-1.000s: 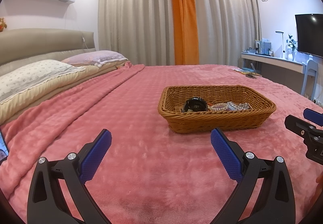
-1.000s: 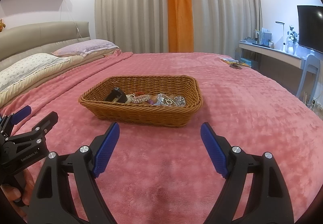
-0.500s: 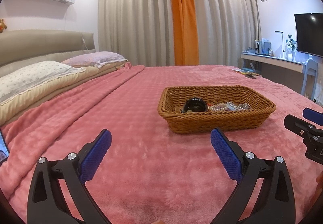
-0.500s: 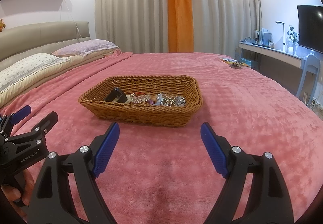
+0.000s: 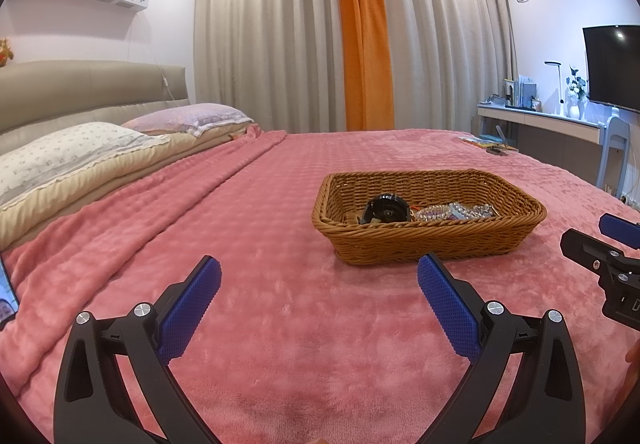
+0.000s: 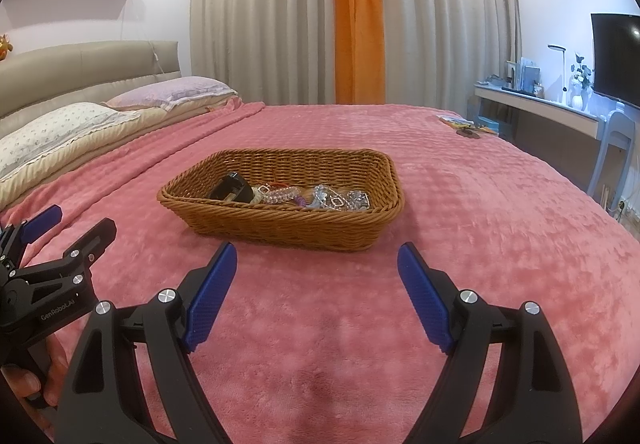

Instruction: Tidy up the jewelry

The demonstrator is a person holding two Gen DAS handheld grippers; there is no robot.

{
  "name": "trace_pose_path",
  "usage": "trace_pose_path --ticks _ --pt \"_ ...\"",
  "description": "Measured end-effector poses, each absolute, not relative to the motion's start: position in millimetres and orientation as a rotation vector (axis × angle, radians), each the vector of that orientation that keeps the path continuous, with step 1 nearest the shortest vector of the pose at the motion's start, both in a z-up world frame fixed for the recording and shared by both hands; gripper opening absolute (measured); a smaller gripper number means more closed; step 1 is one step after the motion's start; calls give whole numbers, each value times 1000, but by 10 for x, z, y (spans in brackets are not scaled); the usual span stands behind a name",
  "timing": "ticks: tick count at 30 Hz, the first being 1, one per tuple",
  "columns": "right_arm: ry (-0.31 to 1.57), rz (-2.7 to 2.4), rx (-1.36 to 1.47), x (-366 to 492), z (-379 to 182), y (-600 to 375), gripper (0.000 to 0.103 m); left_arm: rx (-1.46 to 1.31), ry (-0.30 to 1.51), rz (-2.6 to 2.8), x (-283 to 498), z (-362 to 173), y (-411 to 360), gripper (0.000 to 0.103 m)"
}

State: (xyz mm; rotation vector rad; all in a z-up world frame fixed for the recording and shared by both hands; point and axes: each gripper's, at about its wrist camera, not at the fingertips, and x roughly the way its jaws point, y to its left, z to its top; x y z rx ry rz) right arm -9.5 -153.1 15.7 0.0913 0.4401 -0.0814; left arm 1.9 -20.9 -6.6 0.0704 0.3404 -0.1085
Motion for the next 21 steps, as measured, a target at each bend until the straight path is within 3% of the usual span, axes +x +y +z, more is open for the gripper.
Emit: trace_pose_path --ticks 21 --pt "441 -81 89 -95 148 -1535 78 88 327 -126 17 -32 -207 96"
